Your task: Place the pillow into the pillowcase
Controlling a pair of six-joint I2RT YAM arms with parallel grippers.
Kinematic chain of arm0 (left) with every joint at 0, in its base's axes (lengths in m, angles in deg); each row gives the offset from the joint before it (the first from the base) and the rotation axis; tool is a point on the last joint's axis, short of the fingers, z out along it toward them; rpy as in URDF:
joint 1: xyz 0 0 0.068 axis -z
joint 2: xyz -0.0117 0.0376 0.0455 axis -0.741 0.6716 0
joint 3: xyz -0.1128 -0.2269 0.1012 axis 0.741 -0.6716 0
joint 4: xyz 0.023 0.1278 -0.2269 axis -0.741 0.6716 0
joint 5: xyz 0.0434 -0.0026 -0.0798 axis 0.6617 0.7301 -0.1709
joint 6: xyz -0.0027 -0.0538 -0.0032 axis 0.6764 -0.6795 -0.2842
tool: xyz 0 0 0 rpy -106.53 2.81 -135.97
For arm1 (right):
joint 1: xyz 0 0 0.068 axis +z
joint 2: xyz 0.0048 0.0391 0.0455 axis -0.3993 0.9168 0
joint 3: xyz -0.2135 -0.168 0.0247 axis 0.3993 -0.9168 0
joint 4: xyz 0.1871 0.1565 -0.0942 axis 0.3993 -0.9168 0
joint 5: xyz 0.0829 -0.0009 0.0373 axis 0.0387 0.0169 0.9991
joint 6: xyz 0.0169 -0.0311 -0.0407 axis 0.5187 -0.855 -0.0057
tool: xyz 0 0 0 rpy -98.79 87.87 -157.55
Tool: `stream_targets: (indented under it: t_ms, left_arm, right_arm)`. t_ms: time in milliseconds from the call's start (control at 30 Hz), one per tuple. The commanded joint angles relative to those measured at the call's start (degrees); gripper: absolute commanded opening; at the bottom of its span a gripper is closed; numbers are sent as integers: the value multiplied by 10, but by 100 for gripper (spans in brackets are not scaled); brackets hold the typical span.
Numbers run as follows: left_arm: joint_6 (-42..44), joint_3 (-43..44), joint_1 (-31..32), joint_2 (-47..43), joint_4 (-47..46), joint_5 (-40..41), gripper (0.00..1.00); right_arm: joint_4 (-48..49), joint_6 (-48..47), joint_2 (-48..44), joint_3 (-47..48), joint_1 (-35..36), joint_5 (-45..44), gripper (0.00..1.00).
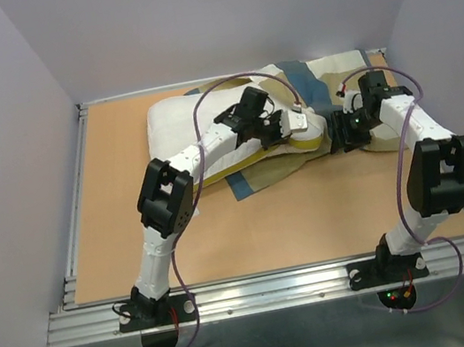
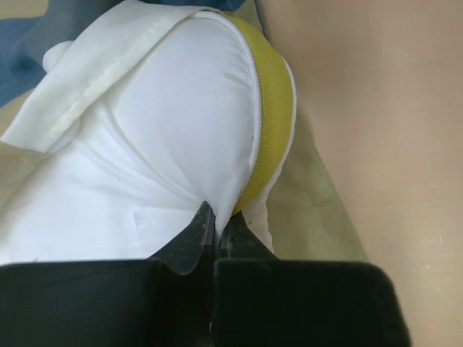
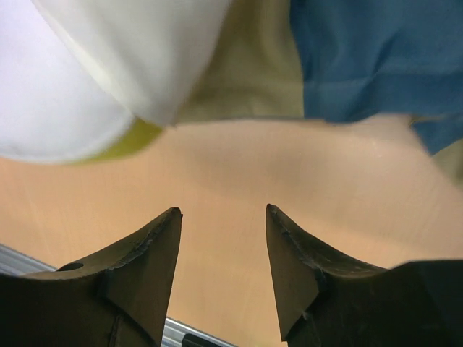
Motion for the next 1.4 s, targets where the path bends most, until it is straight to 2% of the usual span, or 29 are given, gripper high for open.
stream_targets:
  t_ms: [0,100,167,267,300,400,800,1000,1133,1233,1367]
  left_arm:
    - [-78,111,-40,28,116,-90,0]
    - [-104,169,-57,71,160,-143,0]
    - [-123,189,-63,82,173,-153,0]
    - [-133,204,-70,88,175,-171,0]
    - [-140,205,-72,88,175,-179,0]
    - [-144,210,-73,91,181,-187,0]
    - [-169,231,-83,104,183,-196,0]
    - [-178,249,-91,114,191,-195,0]
    - [-183,243,-91,115,189,-195,0]
    - [-186,242,-91,117,187,-189,0]
    - [-213,239,-91,118,165,-173,0]
  right_arm:
    - [19,-26,-13,-34,-2,45,55]
    - [64,-14,-14,-62,-2,72,55]
    - [139,28,-30,-103,-2,74,56]
    - [275,109,-72,-154,-2,95,62]
    - [355,131,-88,-198,-1,96,63]
    - [481,183,-128,-271,2,93,68]
    - [667,249,-66,-338,59,44,67]
    - [709,250,-33,-346,82,7,66]
    - [729,262,-22,-345,85,-13,59]
    - [737,271,-12,-339,85,-19,48]
    - [735,267,-14,-328,84,5,18]
